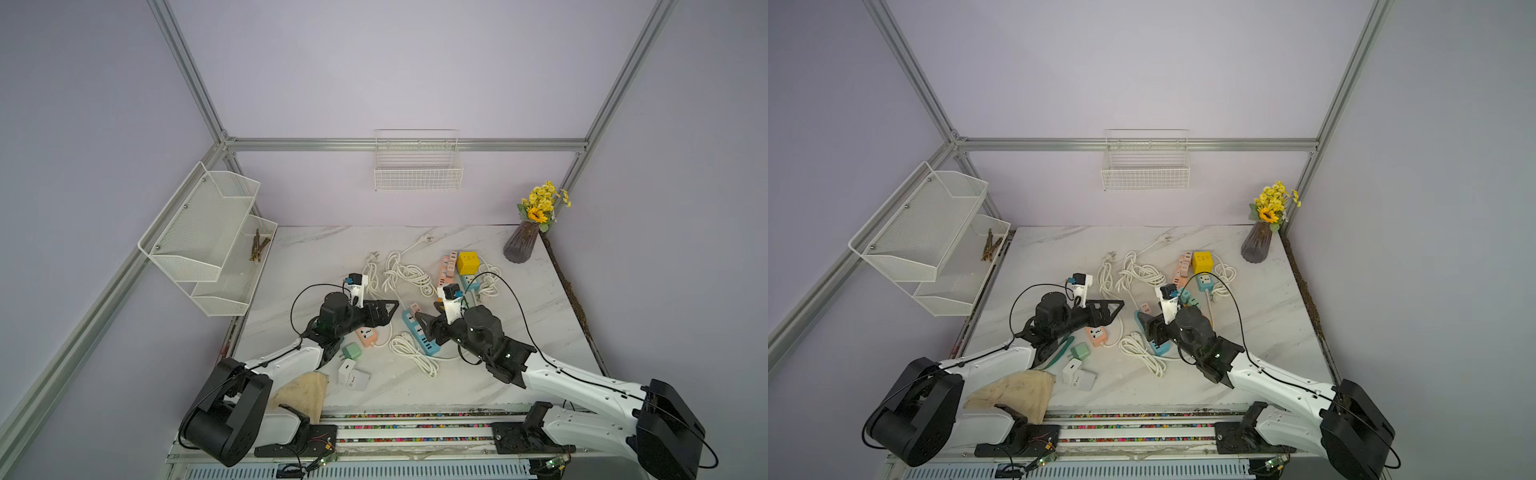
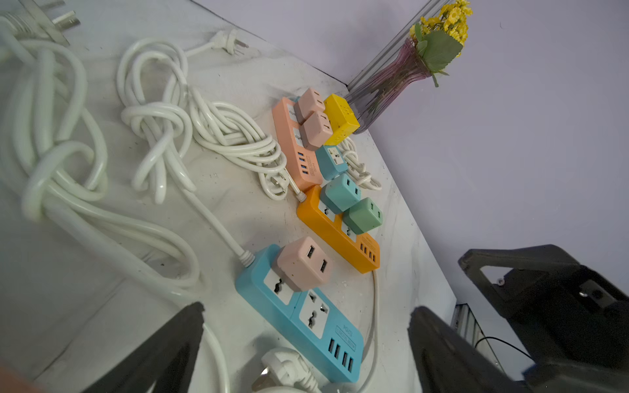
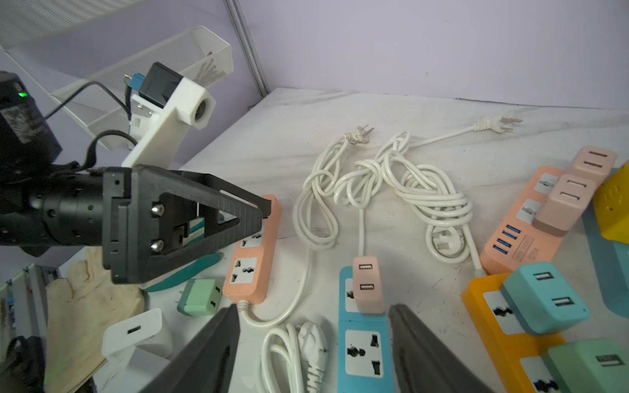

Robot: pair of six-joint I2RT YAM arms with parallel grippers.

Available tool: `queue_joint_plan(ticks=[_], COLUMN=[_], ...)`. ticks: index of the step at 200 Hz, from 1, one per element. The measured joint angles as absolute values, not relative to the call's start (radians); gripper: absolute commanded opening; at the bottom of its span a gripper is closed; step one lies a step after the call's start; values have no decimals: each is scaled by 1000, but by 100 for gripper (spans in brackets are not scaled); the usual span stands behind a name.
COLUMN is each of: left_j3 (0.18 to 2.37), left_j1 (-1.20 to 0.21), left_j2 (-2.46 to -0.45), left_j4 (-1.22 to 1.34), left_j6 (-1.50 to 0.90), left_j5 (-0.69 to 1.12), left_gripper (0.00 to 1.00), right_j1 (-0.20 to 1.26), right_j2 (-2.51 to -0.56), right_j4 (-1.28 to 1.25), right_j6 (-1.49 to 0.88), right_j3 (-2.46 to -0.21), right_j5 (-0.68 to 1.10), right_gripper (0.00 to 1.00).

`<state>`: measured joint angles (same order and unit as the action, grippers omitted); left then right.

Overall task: Pull the plug off the socket
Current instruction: Remove the plug from the socket.

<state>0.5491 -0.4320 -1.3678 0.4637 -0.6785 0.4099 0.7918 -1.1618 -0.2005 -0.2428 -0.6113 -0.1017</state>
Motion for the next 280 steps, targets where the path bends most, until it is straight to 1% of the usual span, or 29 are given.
queue_joint_plan(ticks=[8, 19, 32, 42, 67, 68, 72, 89, 95, 119, 123, 135, 147, 159, 195, 265, 277, 280], left_j3=[562, 574, 581, 583, 596, 598, 606, 648, 664, 710, 714, 721, 729, 743, 789, 847, 855, 856], left_j1=[-432, -432, -432, -435, -455, -456, -462, -484, -490, -498, -498, -499, -500, -500, -501, -506, -506, -506], left_j2=[-1396, -1429, -1465, -1488, -1531, -1532, -1537, -1562, -1571, -1604, -1609, -1623, -1639, -1660, -1737, -1835, -1845, -1848], left_j4=[458, 454, 445, 436, 411, 410, 399, 360, 348, 315, 310, 297, 276, 256, 237, 246, 247, 248], left_j6=[-698, -716, -744, -768, -815, -817, -820, -844, -848, -856, -857, -858, -862, -865, -872, -872, -874, -875], left_j5=[420, 430, 434, 435, 434, 433, 430, 419, 415, 406, 403, 396, 390, 389, 400, 442, 448, 450], left_gripper=[92, 86, 85, 78, 65, 65, 63, 52, 50, 49, 49, 49, 48, 48, 47, 46, 44, 43], right_j1=[785, 778, 773, 769, 767, 767, 767, 767, 767, 764, 764, 759, 755, 751, 741, 741, 741, 741], right_j2=[-1203, -1251, -1313, -1358, -1443, -1445, -1454, -1484, -1494, -1539, -1549, -1578, -1605, -1625, -1665, -1760, -1761, -1761], right_j4=[-173, -140, -99, -71, -11, -9, -2, 22, 27, 46, 47, 52, 62, 73, 95, 151, 158, 160], right_j6=[-242, -242, -241, -239, -238, -238, -238, -240, -240, -248, -250, -253, -257, -260, -263, -245, -239, -238], right_j3=[-639, -669, -707, -734, -794, -795, -802, -833, -845, -896, -901, -915, -923, -927, -949, -1074, -1078, -1079], right_j5=[-106, -112, -116, -119, -132, -133, -135, -146, -150, -170, -170, -171, -170, -168, -164, -160, -163, -164], right_gripper=[73, 72, 70, 69, 68, 65, 62, 61, 61, 61, 57, 52, 51, 47, 45, 35, 33, 29])
